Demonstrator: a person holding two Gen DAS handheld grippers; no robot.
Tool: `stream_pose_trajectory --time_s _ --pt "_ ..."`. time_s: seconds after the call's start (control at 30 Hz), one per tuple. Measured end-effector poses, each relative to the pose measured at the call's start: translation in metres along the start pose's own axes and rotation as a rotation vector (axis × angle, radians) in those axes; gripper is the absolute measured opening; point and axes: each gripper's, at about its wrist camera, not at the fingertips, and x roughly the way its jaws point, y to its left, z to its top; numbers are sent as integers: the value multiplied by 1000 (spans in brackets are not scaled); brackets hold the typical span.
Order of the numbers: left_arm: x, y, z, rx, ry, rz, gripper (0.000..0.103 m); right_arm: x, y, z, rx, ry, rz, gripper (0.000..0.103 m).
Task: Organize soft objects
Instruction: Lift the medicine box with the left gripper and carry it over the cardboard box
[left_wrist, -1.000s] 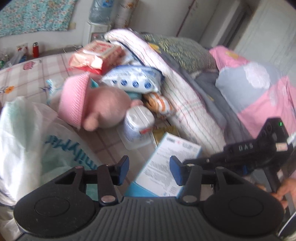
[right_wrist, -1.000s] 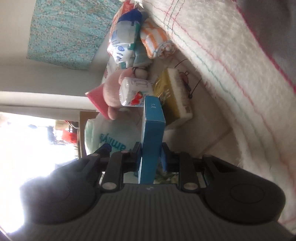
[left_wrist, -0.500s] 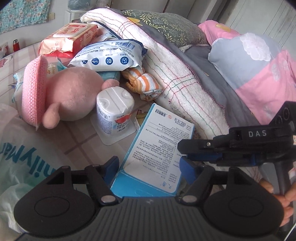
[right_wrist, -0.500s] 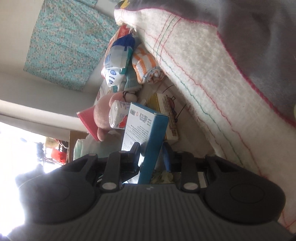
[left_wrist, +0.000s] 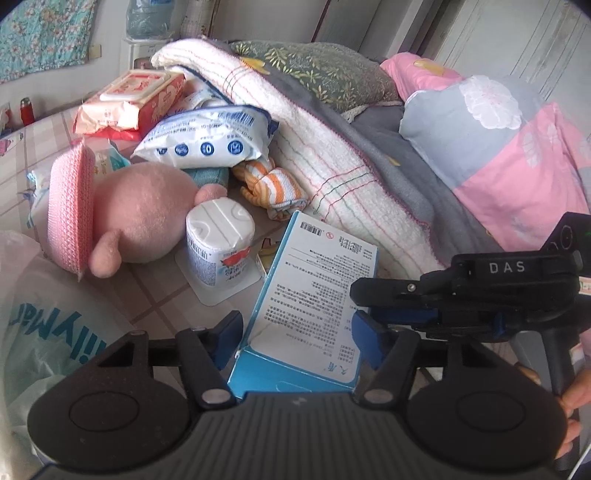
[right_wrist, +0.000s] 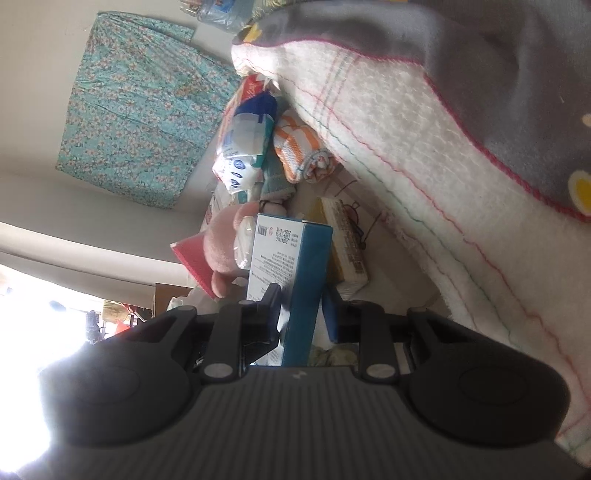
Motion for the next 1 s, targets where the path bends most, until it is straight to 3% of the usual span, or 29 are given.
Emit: stream_pose_trajectory --time_s 0.33,0.57,0.77,1.0 --pt "-60 -13 -3 31 -141 34 65 -30 51 -11 -115 -60 57 23" --pt "-117 4 -8 -17 -248 84 65 -32 113 -23 -236 -47 102 23" --pt "-174 40 -19 -106 -337 182 65 -4 183 -40 -369 31 159 23" --pt "-236 97 -38 -242 -399 322 65 57 267 -75 -459 191 234 23"
